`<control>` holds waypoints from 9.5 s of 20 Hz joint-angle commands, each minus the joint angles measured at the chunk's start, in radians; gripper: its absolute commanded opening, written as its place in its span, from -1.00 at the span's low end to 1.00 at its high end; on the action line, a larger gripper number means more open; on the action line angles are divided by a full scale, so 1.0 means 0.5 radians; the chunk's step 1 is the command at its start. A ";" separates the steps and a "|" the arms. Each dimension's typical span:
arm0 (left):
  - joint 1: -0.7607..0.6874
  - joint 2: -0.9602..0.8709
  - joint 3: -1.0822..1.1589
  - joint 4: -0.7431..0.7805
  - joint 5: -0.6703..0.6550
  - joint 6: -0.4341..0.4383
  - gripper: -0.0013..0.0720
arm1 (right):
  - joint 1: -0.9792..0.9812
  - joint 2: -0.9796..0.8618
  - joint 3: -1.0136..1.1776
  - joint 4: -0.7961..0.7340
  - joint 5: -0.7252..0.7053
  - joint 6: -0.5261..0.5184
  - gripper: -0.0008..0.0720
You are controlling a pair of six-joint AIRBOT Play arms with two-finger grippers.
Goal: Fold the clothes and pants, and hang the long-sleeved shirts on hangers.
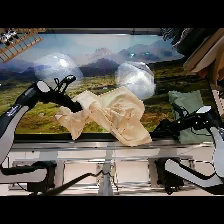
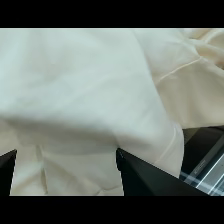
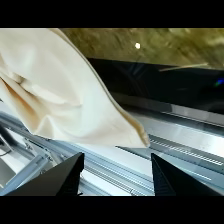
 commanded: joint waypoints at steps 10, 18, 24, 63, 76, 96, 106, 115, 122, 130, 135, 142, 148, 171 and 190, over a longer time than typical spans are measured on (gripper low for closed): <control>0.020 -0.184 0.085 -0.372 0.003 0.179 -0.94 | 0.355 -0.337 -0.022 -0.108 -0.162 -0.088 0.43; 0.126 0.146 0.097 -0.372 -0.478 0.275 -0.96 | 0.533 -0.114 0.092 0.443 -0.083 -0.443 -0.93; 0.609 0.828 0.684 -0.597 -0.822 0.212 -0.95 | 0.529 0.925 0.966 0.427 -0.134 -0.227 -0.93; 1.254 -0.919 1.781 0.124 -1.354 -1.373 0.00 | 0.466 -1.346 2.263 0.266 -0.153 0.324 0.56; 1.186 0.332 -0.601 -0.104 -0.115 -0.860 0.89 | 0.357 -1.089 1.276 0.218 -0.159 -0.055 0.45; 1.651 1.014 0.623 -2.365 -0.769 -0.494 -0.96 | 0.529 0.208 1.963 0.238 -0.122 -0.205 -0.93; 2.380 1.168 1.549 -4.331 -0.333 -0.374 -0.95 | 0.530 1.196 2.662 -0.027 -1.109 -0.263 -0.93; 1.125 0.690 1.038 -1.816 -0.473 -0.371 -0.95 | 0.544 0.240 2.461 0.208 -0.394 -0.145 -0.93; 0.876 -0.063 0.245 -1.673 0.262 -0.233 -0.95 | 0.683 -0.791 1.952 0.041 -1.095 -0.148 -0.93; 0.905 -0.640 0.497 -2.036 0.196 -0.266 -0.96 | 0.683 -1.162 1.963 0.143 -1.293 -0.043 -0.93; 0.969 -0.642 0.523 -1.589 0.085 -0.653 -0.96 | 0.681 -1.160 1.962 0.085 -0.970 -0.043 -0.93; 0.986 -0.642 0.521 -1.461 0.047 -0.783 -0.95 | 0.681 -1.171 1.960 0.043 -0.641 -0.042 -0.92; 1.199 -0.594 0.520 -1.018 -0.530 -0.887 0.22 | 0.511 -1.157 1.925 -0.114 -0.161 0.169 0.29; 0.623 0.389 -0.849 0.098 -0.105 -1.109 0.34 | 0.145 -0.928 1.030 -0.029 -0.082 -0.215 0.07; 0.961 0.415 -0.319 -0.561 -0.763 -0.829 -0.95 | 0.145 -0.522 1.061 0.327 0.011 -0.404 -0.93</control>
